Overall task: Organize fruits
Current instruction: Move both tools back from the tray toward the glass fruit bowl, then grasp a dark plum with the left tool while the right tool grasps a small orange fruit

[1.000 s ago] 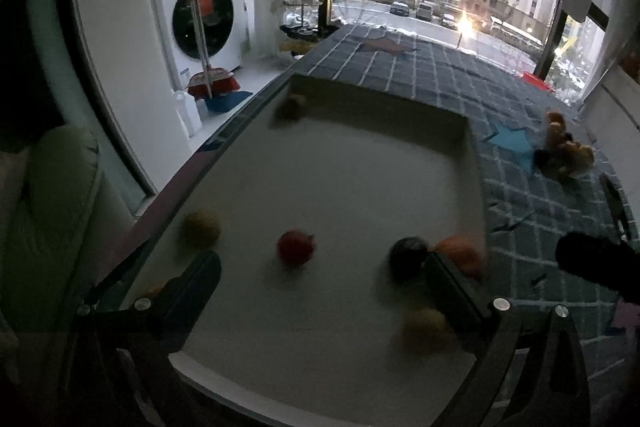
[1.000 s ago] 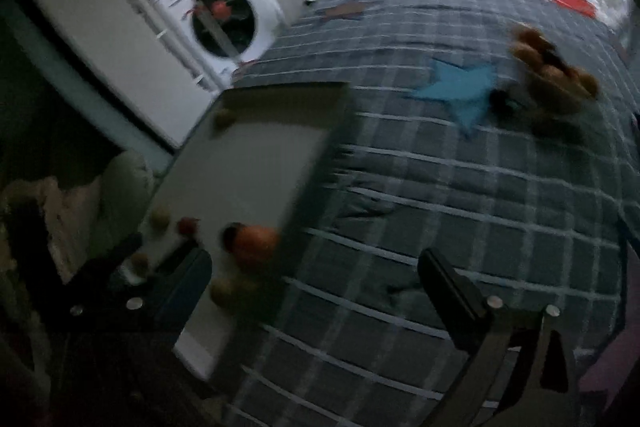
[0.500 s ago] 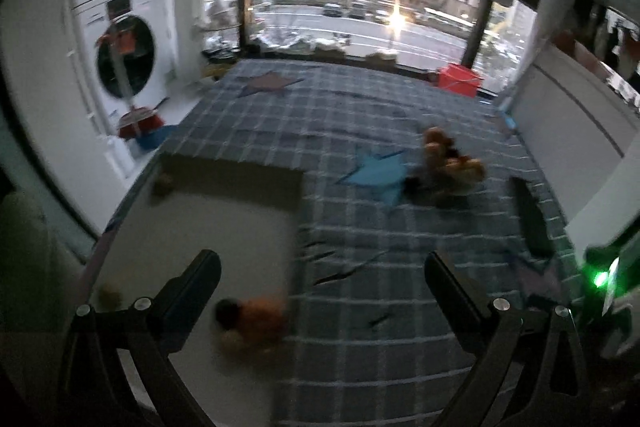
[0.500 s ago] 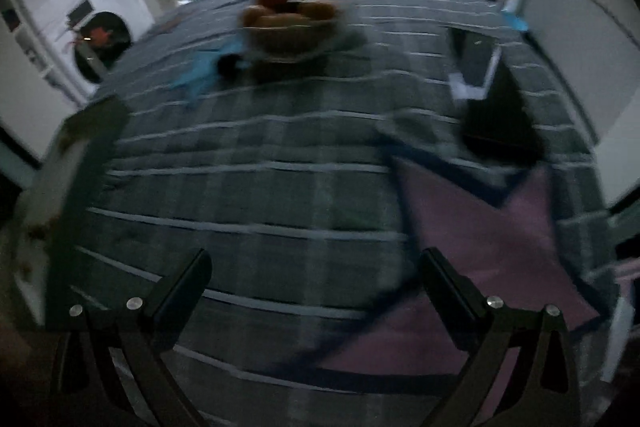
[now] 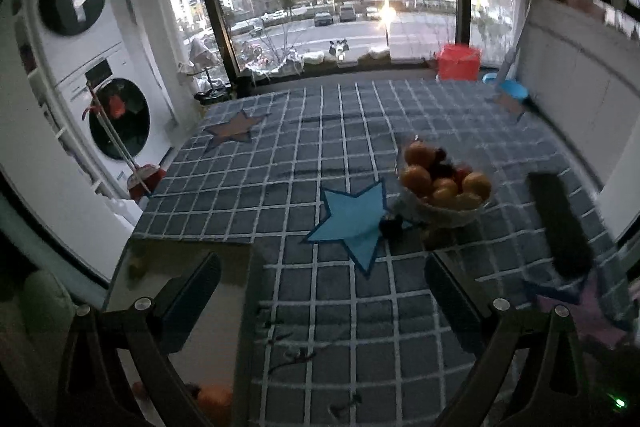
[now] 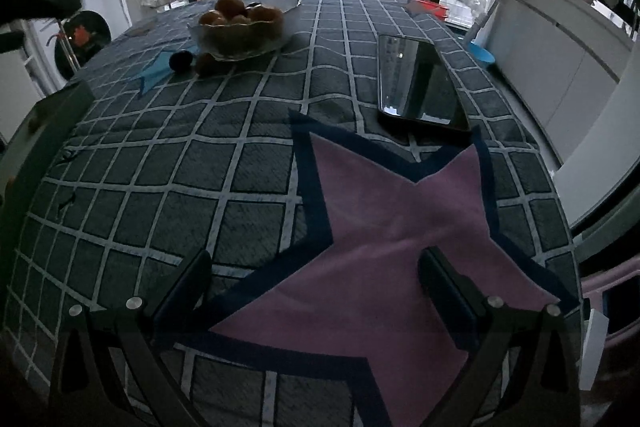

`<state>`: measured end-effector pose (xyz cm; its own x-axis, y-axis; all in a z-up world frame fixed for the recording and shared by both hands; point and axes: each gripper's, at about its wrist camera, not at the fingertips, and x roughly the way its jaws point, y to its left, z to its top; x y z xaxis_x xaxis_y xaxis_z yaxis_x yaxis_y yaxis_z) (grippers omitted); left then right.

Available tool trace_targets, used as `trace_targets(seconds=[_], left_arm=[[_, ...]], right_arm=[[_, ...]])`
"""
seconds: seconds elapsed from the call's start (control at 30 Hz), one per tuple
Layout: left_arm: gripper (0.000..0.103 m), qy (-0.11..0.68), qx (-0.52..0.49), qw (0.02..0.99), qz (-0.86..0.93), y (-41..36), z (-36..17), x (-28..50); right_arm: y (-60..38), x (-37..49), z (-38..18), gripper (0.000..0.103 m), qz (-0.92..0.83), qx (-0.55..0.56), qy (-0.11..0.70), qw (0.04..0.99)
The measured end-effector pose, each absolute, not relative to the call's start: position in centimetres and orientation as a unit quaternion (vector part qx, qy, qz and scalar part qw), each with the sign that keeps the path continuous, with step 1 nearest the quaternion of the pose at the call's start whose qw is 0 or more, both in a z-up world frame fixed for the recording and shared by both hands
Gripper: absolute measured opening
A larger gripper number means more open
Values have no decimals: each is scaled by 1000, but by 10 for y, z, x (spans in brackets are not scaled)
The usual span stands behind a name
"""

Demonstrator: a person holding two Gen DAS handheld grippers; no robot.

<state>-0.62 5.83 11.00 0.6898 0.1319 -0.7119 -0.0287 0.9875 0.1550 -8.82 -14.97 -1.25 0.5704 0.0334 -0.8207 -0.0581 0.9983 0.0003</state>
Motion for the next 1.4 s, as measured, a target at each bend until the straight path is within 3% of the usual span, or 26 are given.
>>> trace_targets(seconds=[0.23, 0.3, 0.73, 0.8, 0.87, 1.0, 1.03, 1.4], left_arm=[[101, 411, 106, 905, 22, 35, 64, 37], [85, 413, 120, 903, 19, 31, 54, 47], [84, 447, 113, 887, -5, 30, 15, 84], [71, 446, 108, 888, -10, 29, 13, 87], [67, 447, 102, 889, -15, 28, 13, 88], [32, 452, 83, 888, -34, 26, 13, 89], [28, 448, 88, 889, -37, 23, 14, 86], [28, 440, 71, 895, -9, 40, 20, -11]], right_arm=[[-150, -91, -12, 103, 29, -12, 461, 887], [-151, -91, -12, 103, 30, -12, 460, 887], [-151, -91, -12, 103, 31, -11, 460, 887], [-151, -91, -12, 103, 31, -11, 460, 887], [-151, -91, -12, 103, 31, -11, 460, 887], [-151, -91, -12, 103, 31, -11, 460, 887], [-151, -91, -12, 103, 31, -11, 460, 887], [-151, -91, -12, 103, 31, -11, 460, 887]])
